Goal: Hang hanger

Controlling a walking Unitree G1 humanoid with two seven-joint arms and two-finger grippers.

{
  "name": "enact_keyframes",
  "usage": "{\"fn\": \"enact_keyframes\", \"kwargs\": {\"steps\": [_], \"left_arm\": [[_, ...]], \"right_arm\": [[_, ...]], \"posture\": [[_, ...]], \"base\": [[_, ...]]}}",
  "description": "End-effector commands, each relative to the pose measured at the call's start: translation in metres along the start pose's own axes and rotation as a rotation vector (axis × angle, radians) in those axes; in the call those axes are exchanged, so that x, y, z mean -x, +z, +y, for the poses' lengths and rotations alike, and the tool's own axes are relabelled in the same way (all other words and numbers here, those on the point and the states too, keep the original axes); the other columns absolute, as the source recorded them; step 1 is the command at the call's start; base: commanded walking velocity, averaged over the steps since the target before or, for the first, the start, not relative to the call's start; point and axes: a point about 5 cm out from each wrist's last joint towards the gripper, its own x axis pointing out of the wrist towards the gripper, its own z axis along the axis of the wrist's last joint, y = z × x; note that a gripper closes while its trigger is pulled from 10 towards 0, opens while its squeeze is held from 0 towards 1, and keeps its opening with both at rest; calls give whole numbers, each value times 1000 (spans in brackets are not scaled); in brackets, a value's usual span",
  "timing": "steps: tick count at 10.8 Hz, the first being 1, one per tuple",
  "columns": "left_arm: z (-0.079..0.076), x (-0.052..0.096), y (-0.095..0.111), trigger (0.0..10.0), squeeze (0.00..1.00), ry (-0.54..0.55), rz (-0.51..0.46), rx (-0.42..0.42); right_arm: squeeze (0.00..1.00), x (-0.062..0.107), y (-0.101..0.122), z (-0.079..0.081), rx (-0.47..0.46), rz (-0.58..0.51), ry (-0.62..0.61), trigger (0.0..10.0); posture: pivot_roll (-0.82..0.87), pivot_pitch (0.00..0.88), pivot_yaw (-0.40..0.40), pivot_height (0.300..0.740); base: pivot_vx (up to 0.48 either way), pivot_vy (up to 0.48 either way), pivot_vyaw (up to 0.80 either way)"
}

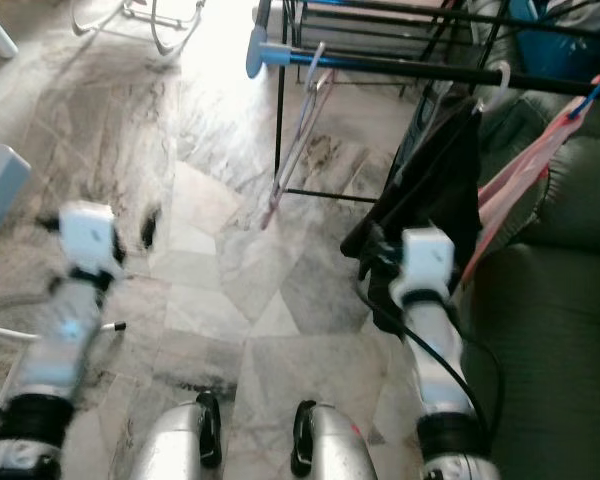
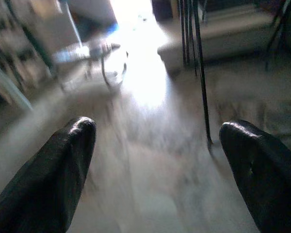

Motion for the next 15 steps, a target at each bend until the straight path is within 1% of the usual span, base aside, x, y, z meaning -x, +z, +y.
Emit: {"fn": "enact_keyframes", "kwargs": {"steps": [1, 2, 3, 4, 5, 6, 7, 8, 9, 10, 11, 12, 13, 14, 15], "left_arm": [[-10, -7, 9, 10000, 0, -25, -36, 9], [-20, -11, 11, 10000, 0, -50, -46, 13], [-32, -15, 10, 10000, 0, -69, -44, 33], [-37, -14, 9, 10000, 0, -74, -41, 43], [-55, -16, 7, 10000, 0, -97, -41, 67], [-67, -20, 10, 10000, 0, -120, -46, 78], [-74, -29, 20, 10000, 0, -126, -77, 78], [-75, -35, 26, 10000, 0, -135, -93, 74], [-76, -41, 34, 10000, 0, -133, -113, 78], [-75, -41, 34, 10000, 0, -129, -114, 83], [-65, -25, 14, 10000, 0, -79, -73, 57], [-45, 3, -14, 10000, 0, -15, -19, 1], [-37, 15, -25, 10000, 0, 7, 9, -13], [-32, 24, -33, 10000, 0, 16, 34, -19], [-30, 41, -45, 10000, 0, 17, 76, -16]], "right_arm": [[173, 0, 2, 1, 2, -11, 13, 10000], [180, 0, -1, 1, 12, -12, 29, 10000], [176, -6, -4, 6, 12, -4, 43, 10000], [169, -6, -5, 9, 17, -5, 51, 10000], [153, -10, -6, 13, 21, -3, 56, 10000], [141, -16, -6, 15, 21, -1, 51, 10000], [137, -25, 2, 19, 24, -25, 43, 10000], [133, -29, 4, 19, 40, -32, 43, 10000], [129, -31, 6, 21, 46, -38, 45, 10000], [129, -30, 6, 21, 46, -42, 44, 10000], [133, -13, -5, 20, 42, -36, 48, 10000], [129, 10, -13, 11, 82, -56, 59, 10000], [129, 18, -15, 4, 88, -54, 49, 10000], [133, 24, -17, -1, 91, -47, 39, 10000], [129, 37, -23, -10, 101, -28, 27, 10000]], "posture": [[-46, 83, -17, 740], [-46, 70, -16, 740], [-60, 39, -10, 740], [-68, 26, -8, 740], [-75, 0, 7, 740], [-82, 0, 16, 740], [-95, 0, 21, 740], [-106, 0, 20, 740], [-113, 0, 30, 740], [-110, 0, 30, 740], [-101, 33, 20, 740], [-84, 77, 4, 740], [-83, 79, 3, 740], [-82, 92, 4, 740], [-90, 97, 2, 740]], "base": [[0, 0, 0], [0, 0, 0], [0, 0, 0], [0, 0, 0], [0, 0, 0], [0, 0, 0], [0, 0, 0], [0, 0, 0], [0, 0, 0], [0, 0, 0], [0, 0, 0], [0, 0, 0], [0, 0, 0], [0, 0, 0], [0, 0, 0]]}}
